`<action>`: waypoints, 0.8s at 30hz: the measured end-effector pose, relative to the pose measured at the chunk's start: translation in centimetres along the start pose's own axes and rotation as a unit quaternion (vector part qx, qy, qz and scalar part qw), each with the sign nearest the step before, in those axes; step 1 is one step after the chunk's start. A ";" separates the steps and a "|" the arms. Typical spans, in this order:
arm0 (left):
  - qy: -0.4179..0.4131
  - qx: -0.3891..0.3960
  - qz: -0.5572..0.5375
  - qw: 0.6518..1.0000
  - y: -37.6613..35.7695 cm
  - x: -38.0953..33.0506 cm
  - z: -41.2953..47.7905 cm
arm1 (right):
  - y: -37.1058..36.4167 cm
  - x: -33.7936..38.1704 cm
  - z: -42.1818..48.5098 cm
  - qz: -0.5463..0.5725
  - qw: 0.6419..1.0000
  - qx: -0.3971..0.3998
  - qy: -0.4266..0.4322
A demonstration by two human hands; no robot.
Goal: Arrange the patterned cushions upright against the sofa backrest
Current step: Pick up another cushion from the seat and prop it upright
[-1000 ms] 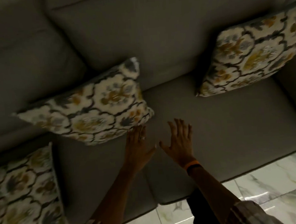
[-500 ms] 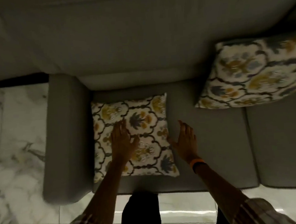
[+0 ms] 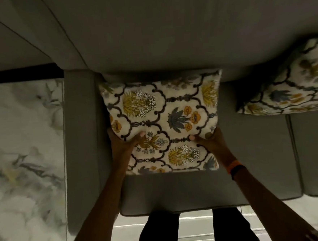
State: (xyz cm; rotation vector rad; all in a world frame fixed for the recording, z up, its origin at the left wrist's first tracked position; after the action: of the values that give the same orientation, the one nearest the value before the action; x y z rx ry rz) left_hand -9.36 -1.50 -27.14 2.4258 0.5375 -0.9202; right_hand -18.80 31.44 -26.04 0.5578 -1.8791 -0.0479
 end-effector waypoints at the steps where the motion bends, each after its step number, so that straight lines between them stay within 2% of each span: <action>1: -0.052 -0.021 -0.009 0.998 0.7 -2.4 0.0 | 0.4 1.1 0.5 -0.010 1.000 -0.002 0.017; 3: -0.150 -0.001 0.004 0.989 0.6 -7.2 0.6 | 1.0 3.1 2.5 0.015 0.999 -0.019 0.043; 4: -0.170 0.025 0.026 0.985 0.1 -8.5 1.4 | 1.3 4.8 3.5 0.006 0.998 -0.035 0.059; 6: -0.153 0.078 0.046 0.984 -0.8 -9.8 3.0 | 0.8 7.6 5.3 -0.030 0.993 -0.033 0.110; 8: -0.141 0.097 0.048 0.984 -1.5 -10.5 4.3 | -0.1 7.8 7.1 -0.029 0.993 -0.003 0.115; 10: -0.149 0.080 0.047 0.985 -1.6 -11.2 5.0 | 0.0 7.8 8.7 -0.004 0.994 -0.004 0.111; 13: -0.166 0.086 0.025 0.982 -1.6 -11.5 5.1 | 0.8 7.8 9.5 -0.002 0.992 -0.046 0.118; 16: -0.148 0.048 0.023 0.988 -0.6 -9.7 5.3 | 0.4 5.7 9.0 0.010 0.995 -0.048 0.081; 19: -0.149 0.008 0.016 0.989 -0.5 -9.0 5.4 | -0.3 5.0 9.9 0.025 0.996 -0.040 0.082; 21: -0.107 -0.013 0.023 0.994 -1.0 -7.0 4.7 | -0.3 4.5 10.3 0.015 0.996 -0.036 0.076; 24: 0.033 -0.021 0.056 0.998 -3.0 -0.2 2.5 | -0.3 2.9 8.3 -0.035 0.997 -0.028 0.055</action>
State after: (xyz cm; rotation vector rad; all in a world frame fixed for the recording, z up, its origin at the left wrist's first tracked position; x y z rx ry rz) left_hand -12.29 -0.51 -29.52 2.4292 0.4344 -0.7760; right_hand -26.93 28.14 -26.76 0.5763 -1.7461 -0.1131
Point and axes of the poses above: each hand's wrist, its own z-axis towards the middle knuckle, its own y-axis out of the back of the hand, x = y × z, the point moved 10 cm from there along z, towards the middle knuckle, and after that the axes turned 10 degrees about y, right-handed, at the moved point
